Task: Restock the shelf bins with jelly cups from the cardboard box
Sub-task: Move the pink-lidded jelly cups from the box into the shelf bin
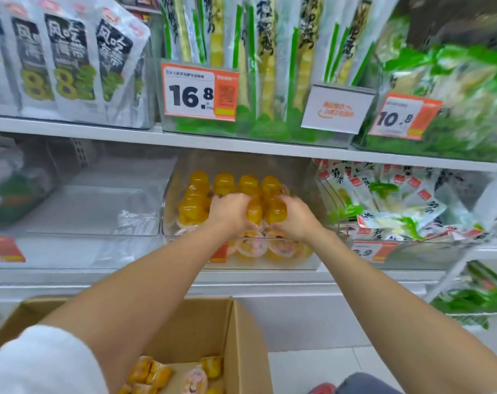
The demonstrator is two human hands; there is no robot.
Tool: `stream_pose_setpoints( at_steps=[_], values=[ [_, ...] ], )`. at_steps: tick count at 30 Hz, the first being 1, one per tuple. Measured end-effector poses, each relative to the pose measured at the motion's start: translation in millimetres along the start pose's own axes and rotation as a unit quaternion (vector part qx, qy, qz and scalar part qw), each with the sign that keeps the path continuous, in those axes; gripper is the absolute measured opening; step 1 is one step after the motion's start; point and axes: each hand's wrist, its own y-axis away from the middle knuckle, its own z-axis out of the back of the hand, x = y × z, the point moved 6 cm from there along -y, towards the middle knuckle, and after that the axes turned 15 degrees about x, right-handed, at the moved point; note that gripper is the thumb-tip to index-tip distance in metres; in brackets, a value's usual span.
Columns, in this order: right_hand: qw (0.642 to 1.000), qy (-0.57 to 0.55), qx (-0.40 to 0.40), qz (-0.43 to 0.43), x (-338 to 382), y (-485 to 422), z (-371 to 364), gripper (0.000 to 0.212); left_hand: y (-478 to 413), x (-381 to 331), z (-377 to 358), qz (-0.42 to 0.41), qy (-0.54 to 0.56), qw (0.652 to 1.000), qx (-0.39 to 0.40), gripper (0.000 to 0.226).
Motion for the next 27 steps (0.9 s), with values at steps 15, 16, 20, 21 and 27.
stream_pose_setpoints(
  at_steps=[15, 16, 20, 21, 27],
  values=[
    [0.993, 0.034, -0.107, -0.025, 10, 17, 4, 0.027, 10, 17, 6, 0.001, 0.022, 0.999, -0.027, 0.061],
    [0.990, 0.031, -0.136, -0.008, 20, 24, 3, 0.022, 22, 19, 12, -0.003, 0.036, 0.998, -0.060, 0.050],
    [0.984, 0.012, -0.174, 0.032, 67, 60, -23, 0.007, 82, 33, 21, -0.023, 0.161, 0.977, -0.138, 0.013],
    [0.985, 0.000, -0.169, 0.041, 77, 67, -33, 0.006, 97, 38, 16, -0.021, 0.181, 0.973, -0.141, 0.014],
    [0.999, -0.017, -0.004, 0.033, 109, 84, -134, 0.012, 162, 90, -61, 0.059, 0.237, 0.969, -0.035, 0.012]
  ],
)
